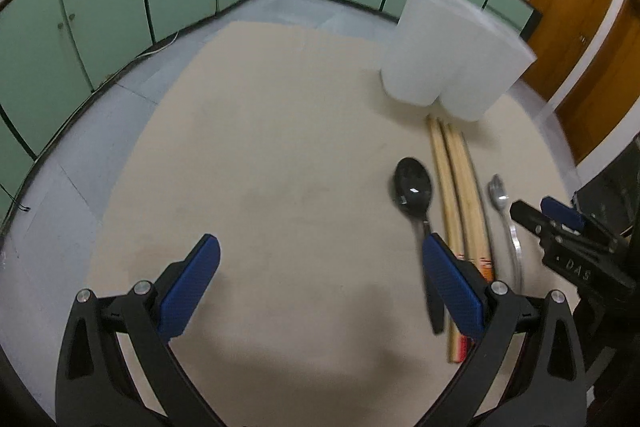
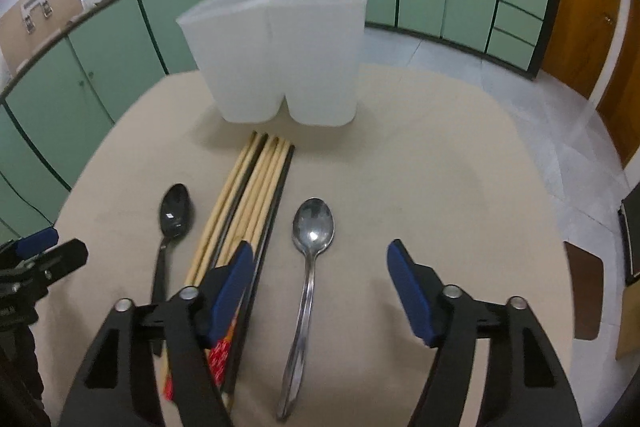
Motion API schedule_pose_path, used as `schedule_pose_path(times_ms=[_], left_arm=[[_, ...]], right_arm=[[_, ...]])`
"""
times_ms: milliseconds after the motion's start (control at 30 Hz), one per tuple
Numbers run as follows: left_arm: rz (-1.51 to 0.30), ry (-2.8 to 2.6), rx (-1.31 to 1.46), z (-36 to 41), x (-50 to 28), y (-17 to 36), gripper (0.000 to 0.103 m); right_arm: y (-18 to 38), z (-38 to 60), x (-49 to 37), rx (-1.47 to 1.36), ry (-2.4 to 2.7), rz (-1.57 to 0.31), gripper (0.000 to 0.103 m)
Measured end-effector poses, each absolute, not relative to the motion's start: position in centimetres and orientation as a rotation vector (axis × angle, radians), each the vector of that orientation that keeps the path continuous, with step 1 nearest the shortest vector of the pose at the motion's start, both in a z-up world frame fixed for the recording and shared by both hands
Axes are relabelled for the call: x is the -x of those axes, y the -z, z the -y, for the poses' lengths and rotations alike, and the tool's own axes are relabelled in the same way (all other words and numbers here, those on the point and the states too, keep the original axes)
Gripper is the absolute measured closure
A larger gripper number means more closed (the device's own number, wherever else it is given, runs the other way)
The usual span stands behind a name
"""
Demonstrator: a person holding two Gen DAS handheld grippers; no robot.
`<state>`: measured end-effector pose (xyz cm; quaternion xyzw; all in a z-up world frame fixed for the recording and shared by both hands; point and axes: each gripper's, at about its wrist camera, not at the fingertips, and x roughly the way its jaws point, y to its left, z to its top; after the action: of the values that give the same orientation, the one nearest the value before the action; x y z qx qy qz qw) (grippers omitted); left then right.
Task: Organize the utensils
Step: 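Grasp the silver spoon handle with the right tool while the left tool grasps the black spoon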
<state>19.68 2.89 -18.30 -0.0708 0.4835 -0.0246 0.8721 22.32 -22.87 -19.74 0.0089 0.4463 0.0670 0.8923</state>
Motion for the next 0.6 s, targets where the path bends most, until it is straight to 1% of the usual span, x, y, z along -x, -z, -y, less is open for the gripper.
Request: schedule_pose_path(times_ms=[67, 133, 267, 300, 400, 433, 600], left_arm=[[-1.037, 0.047, 0.132, -2.5, -20.5, 18.8, 0.006], [-1.059, 0.044, 0.115, -2.1, -21.5, 19.3, 0.006], [-1.08, 0.063, 0.09, -1.2, -22.9, 19.6, 0.006], [-1.081, 0.071, 0.095, -1.0, -23.1, 19.6, 0.006], [-1.077, 0.09, 0.116, -0.4, -23.7, 19.4, 0.006], [-1.075, 0.099, 0.124, -0.2, -23.9, 19.3, 0.006], [-1.065, 0.117, 0.118, 1.5, -25.0, 19.2, 0.006]], right_arm=[[20.5, 22.9, -23.1, -0.025, -0.141, -0.942, 0.044], [21.1, 23.0, -23.8, -0.033, -0.145, -0.961, 0.051], [21.8, 23.1, -24.3, -0.035, -0.142, -0.964, 0.055], [21.8, 23.0, -24.4, -0.025, -0.14, -0.962, 0.058], [21.8, 22.8, -24.2, -0.013, -0.14, -0.95, 0.073], [22.0, 22.7, -24.3, -0.015, -0.14, -0.945, 0.074], [22.2, 23.2, -24.1, -0.039, -0.152, -0.935, 0.075]])
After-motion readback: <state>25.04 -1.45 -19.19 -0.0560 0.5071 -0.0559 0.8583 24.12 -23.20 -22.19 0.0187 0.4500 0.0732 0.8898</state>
